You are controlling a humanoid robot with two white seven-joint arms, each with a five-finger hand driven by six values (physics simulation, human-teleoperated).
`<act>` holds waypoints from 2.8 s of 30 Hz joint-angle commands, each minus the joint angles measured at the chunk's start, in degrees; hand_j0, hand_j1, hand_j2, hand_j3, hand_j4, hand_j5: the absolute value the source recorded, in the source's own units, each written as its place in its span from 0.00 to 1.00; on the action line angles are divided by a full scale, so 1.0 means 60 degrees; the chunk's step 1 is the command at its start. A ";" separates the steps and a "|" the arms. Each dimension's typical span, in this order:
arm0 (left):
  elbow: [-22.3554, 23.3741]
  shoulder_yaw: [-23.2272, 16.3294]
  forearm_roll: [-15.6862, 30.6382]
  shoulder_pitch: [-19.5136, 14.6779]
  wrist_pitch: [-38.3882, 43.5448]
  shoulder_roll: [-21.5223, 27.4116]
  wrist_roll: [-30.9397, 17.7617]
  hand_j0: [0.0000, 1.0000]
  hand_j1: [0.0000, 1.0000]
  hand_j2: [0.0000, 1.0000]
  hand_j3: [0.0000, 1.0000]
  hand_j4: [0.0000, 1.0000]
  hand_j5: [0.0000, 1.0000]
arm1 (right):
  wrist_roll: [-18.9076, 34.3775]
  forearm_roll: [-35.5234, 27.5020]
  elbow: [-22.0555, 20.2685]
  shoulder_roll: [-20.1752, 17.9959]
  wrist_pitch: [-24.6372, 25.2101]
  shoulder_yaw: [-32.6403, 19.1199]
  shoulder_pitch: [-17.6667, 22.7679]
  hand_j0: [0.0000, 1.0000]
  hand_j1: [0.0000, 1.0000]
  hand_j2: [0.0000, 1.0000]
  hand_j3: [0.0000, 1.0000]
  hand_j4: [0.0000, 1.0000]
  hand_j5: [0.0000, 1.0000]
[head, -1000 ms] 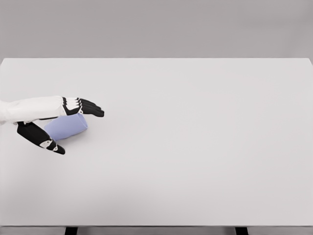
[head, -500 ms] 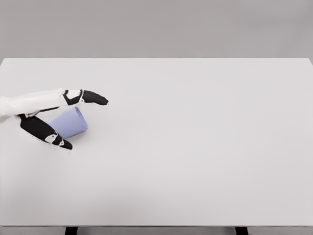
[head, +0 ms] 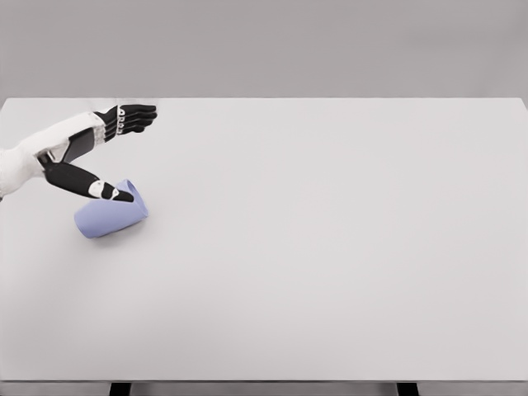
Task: Flip the cup with left arm and place it on the table
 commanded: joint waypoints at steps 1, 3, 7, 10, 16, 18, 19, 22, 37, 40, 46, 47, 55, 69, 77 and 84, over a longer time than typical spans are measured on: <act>-0.0005 -0.0136 -0.0590 0.0000 0.0841 0.0043 0.0302 1.00 1.00 1.00 1.00 1.00 1.00 | 0.0004 0.0005 -0.0002 0.0001 -0.0002 0.0000 0.0000 1.00 1.00 1.00 1.00 1.00 1.00; -0.0005 -0.0136 -0.1513 0.0029 0.0928 0.0058 0.0258 1.00 1.00 1.00 1.00 1.00 1.00 | 0.0004 0.0005 -0.0002 0.0001 -0.0002 0.0000 0.0000 1.00 1.00 1.00 1.00 1.00 1.00; -0.0005 -0.0093 -0.2364 0.0059 0.1500 -0.0059 0.0199 1.00 1.00 1.00 1.00 1.00 1.00 | 0.0004 0.0005 -0.0002 0.0001 -0.0016 0.0000 0.0000 1.00 1.00 1.00 1.00 1.00 1.00; -0.0005 -0.0005 -0.2305 0.0059 0.2275 -0.0074 0.0287 1.00 1.00 1.00 1.00 1.00 1.00 | 0.0004 0.0005 -0.0002 0.0001 -0.0002 0.0000 0.0000 1.00 1.00 1.00 1.00 1.00 1.00; -0.0005 0.0171 -0.1397 0.0073 0.4517 -0.0162 0.0756 1.00 1.00 1.00 1.00 1.00 1.00 | 0.0004 0.0005 -0.0002 0.0001 -0.0002 0.0000 0.0000 1.00 1.00 1.00 1.00 1.00 1.00; -0.0005 0.0157 -0.1382 0.0073 0.4474 -0.0322 0.0668 1.00 1.00 1.00 1.00 1.00 1.00 | 0.0004 0.0005 -0.0002 0.0001 -0.0002 0.0000 0.0000 1.00 1.00 1.00 1.00 1.00 1.00; -0.0005 0.0142 -0.1426 0.0073 0.4474 -0.0469 0.0653 1.00 1.00 1.00 1.00 1.00 1.00 | 0.0004 0.0005 -0.0002 0.0001 -0.0002 0.0000 0.0000 1.00 1.00 1.00 1.00 1.00 1.00; -0.0005 0.0156 -0.1631 0.0044 0.4430 -0.0484 0.0609 1.00 1.00 1.00 1.00 1.00 1.00 | 0.0004 0.0005 -0.0002 0.0001 -0.0002 0.0000 0.0000 1.00 1.00 1.00 1.00 1.00 1.00; 0.0010 0.0332 -0.2832 0.0806 0.2876 -0.0513 0.1503 1.00 1.00 1.00 1.00 1.00 1.00 | 0.0004 0.0005 -0.0002 0.0001 -0.0002 0.0000 0.0000 1.00 1.00 1.00 1.00 1.00 1.00; 0.0010 0.0332 -0.2876 0.1084 0.3272 -0.0645 0.1517 1.00 1.00 1.00 1.00 1.00 1.00 | 0.0004 0.0005 -0.0002 0.0001 -0.0016 0.0000 0.0000 1.00 1.00 1.00 1.00 1.00 1.00; 0.0025 0.0361 -0.3008 0.1128 0.3521 -0.0733 0.1576 1.00 1.00 1.00 1.00 1.00 1.00 | 0.0004 0.0005 -0.0002 0.0001 -0.0002 0.0000 0.0000 1.00 1.00 1.00 1.00 1.00 1.00; 0.0025 0.0449 -0.3023 0.1157 0.3521 -0.0719 0.1620 1.00 1.00 1.00 1.00 1.00 1.00 | 0.0004 0.0005 -0.0002 0.0001 -0.0002 0.0000 0.0000 1.00 1.00 1.00 1.00 1.00 1.00; 0.0054 0.0449 -0.3023 0.1186 0.4049 -0.0733 0.1825 1.00 1.00 1.00 1.00 1.00 1.00 | 0.0004 0.0005 -0.0002 0.0001 -0.0016 0.0000 0.0000 1.00 1.00 1.00 1.00 1.00 1.00; 0.0142 0.0420 -0.3125 0.1421 0.4532 -0.1363 0.2162 1.00 1.00 1.00 1.00 1.00 1.00 | 0.0004 0.0005 -0.0002 0.0001 -0.0002 0.0000 0.0000 1.00 1.00 1.00 1.00 1.00 1.00; 0.0494 0.0406 -0.3140 0.1392 0.4532 -0.1407 0.2177 1.00 1.00 1.00 1.00 1.00 1.00 | 0.0004 0.0005 -0.0002 0.0001 -0.0002 0.0000 0.0000 1.00 1.00 1.00 1.00 1.00 1.00; 0.0523 0.0318 -0.3140 0.1406 0.4752 -0.1641 0.2191 1.00 1.00 1.00 1.00 1.00 1.00 | 0.0004 -0.0010 -0.0002 0.0001 -0.0002 0.0000 0.0000 1.00 1.00 1.00 1.00 1.00 1.00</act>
